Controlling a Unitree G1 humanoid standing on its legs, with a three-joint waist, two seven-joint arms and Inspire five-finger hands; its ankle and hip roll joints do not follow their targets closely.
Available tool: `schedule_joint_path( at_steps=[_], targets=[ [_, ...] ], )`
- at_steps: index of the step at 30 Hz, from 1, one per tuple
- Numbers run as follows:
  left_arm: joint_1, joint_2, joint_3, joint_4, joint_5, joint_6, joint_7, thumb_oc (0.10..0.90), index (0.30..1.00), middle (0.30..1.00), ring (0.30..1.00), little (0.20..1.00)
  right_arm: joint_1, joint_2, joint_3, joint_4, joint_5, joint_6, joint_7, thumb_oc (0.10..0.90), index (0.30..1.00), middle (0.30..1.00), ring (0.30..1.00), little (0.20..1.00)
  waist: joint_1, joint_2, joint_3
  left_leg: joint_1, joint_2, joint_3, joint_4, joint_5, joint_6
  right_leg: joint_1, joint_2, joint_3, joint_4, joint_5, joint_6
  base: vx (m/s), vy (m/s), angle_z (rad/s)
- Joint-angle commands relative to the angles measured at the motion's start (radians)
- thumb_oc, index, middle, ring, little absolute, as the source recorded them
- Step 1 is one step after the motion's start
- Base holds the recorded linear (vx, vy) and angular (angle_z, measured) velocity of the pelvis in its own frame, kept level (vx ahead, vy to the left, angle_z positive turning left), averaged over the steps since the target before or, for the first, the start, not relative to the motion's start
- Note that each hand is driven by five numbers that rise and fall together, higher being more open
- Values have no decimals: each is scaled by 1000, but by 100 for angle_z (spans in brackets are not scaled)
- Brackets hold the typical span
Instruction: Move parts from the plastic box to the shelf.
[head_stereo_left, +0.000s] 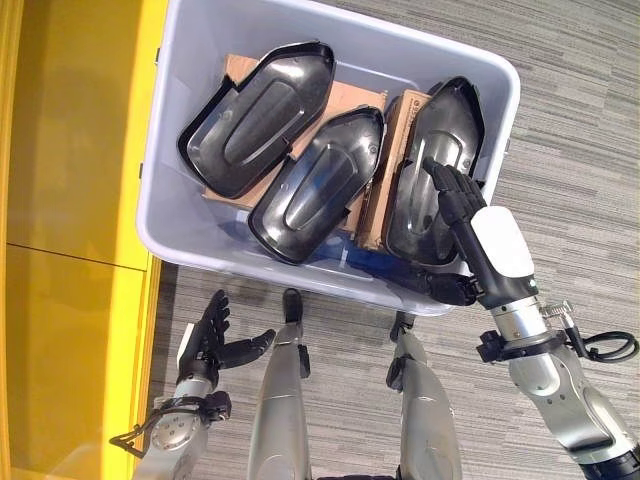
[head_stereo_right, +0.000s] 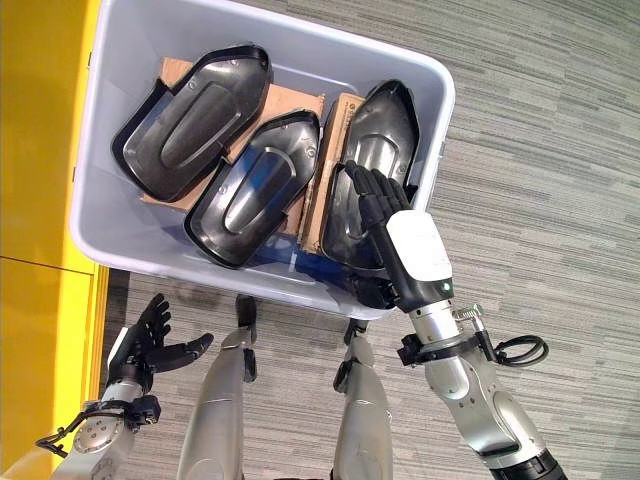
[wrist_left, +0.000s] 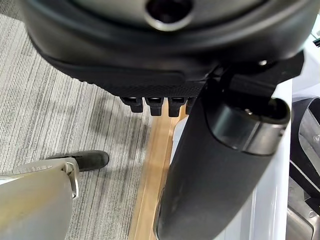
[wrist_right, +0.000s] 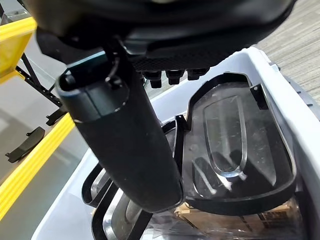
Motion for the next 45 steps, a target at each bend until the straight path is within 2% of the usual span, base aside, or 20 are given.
schedule_joint_path(
  at_steps=[1,27,39,45],
  targets=[
    [109,21,62,-69,19,-56,27,900,1000,1000,1000,1000,-27,-21,-17,-45,-19,-35,-49,900,1000,1000,1000,1000,2,23,-14,18,25,48,-49,-6,-1,93,-47,-11,159,-215,44,0,0,0],
    [87,17,41,-68,18,-63,47,900,1000,1000,1000,1000,-114,30,83,92,-81,16,-62,900,1000,1000,1000,1000,14,38,-14,-10,17,47,-42,-10,5,65,-52,-11,170,-215,44,0,0,0],
    [62,22,17,-39,16,-71,51,900,1000,1000,1000,1000,-257,83,194,329,-185,89,-86,900,1000,1000,1000,1000,36,70,-14,-51,5,38,-26,-13,11,15,-57,-3,214,-231,35,-6,1,2],
    [48,24,-11,-28,-3,-83,45,900,1000,1000,1000,1000,-374,138,253,516,-206,136,-122,900,1000,1000,1000,1000,55,95,-14,-80,-6,35,-14,-14,15,-18,-65,5,237,-235,33,-8,8,2]
  ],
)
